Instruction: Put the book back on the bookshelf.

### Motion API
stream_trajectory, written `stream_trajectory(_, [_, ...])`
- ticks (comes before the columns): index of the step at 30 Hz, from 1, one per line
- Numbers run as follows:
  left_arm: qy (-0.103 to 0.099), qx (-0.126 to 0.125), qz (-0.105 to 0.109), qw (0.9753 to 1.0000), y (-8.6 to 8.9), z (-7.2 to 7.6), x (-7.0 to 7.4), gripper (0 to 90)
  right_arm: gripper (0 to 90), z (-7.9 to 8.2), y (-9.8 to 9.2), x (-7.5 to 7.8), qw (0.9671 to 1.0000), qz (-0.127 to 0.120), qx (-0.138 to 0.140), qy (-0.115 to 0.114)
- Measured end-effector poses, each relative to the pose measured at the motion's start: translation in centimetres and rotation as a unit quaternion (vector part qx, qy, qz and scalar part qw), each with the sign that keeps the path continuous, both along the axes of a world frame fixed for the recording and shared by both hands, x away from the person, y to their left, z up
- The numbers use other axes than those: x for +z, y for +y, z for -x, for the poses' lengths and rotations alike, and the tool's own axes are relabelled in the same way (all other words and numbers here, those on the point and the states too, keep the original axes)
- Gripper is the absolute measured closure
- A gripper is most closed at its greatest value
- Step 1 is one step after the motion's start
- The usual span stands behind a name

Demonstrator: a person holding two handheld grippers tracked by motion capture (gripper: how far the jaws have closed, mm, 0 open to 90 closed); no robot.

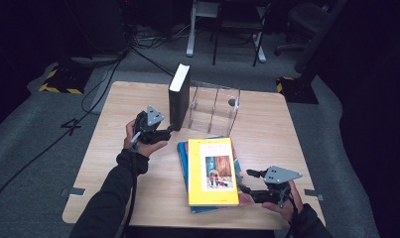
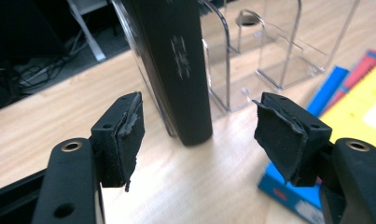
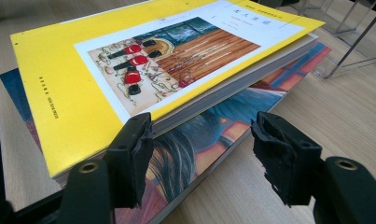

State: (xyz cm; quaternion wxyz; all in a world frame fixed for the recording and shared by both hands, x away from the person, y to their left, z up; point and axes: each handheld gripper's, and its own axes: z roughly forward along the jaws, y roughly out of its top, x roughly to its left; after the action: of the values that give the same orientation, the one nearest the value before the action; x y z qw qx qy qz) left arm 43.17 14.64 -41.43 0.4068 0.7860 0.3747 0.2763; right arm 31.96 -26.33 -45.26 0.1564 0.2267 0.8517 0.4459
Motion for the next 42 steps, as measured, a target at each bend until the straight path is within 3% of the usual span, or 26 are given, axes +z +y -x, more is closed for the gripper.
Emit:
stream_trajectory(8, [0.021, -0.032, -0.015, 0.9992, 0.5, 2.2, -1.4, 32.0, 38.4, 0.1, 0.2, 0.1, 1.0000, 0.003, 0.004, 0.002])
stream_trajectory(15, [0.046, -0.075, -0.035, 0.9955, 0.4, 4.6, -3.5, 31.3, 37.8, 0.4, 0.6, 0.5, 0.9999, -0.003, 0.011, 0.006])
stream_trajectory(21, [0.067, -0.111, -0.060, 0.9898, 0.2, 6.9, -5.2, 30.6, 34.9, 0.6, 1.2, 0.6, 0.9998, 0.003, 0.020, 0.008])
stream_trajectory(31, [0.101, -0.163, -0.067, 0.9792, -0.3, 9.4, -6.9, 30.2, 30.9, 0.7, 2.3, 1.0, 0.9990, 0.013, 0.035, 0.025])
stream_trajectory(32, [0.106, -0.169, -0.067, 0.9775, -0.5, 9.7, -7.1, 30.1, 30.4, 0.5, 2.7, 1.0, 0.9987, 0.017, 0.033, 0.034])
stream_trajectory(35, [0.109, -0.175, -0.061, 0.9766, -0.5, 10.1, -7.1, 29.9, 29.8, 0.3, 2.9, 1.0, 0.9984, 0.022, 0.034, 0.040])
stream_trajectory(39, [0.121, -0.185, -0.048, 0.9741, -0.5, 10.6, -7.5, 29.6, 26.1, -0.6, 3.4, 0.8, 0.9961, 0.027, 0.030, 0.078])
stream_trajectory(42, [0.127, -0.192, -0.050, 0.9717, -0.6, 10.8, -7.8, 28.9, 22.0, -1.4, 3.6, 0.7, 0.9929, 0.026, 0.030, 0.112])
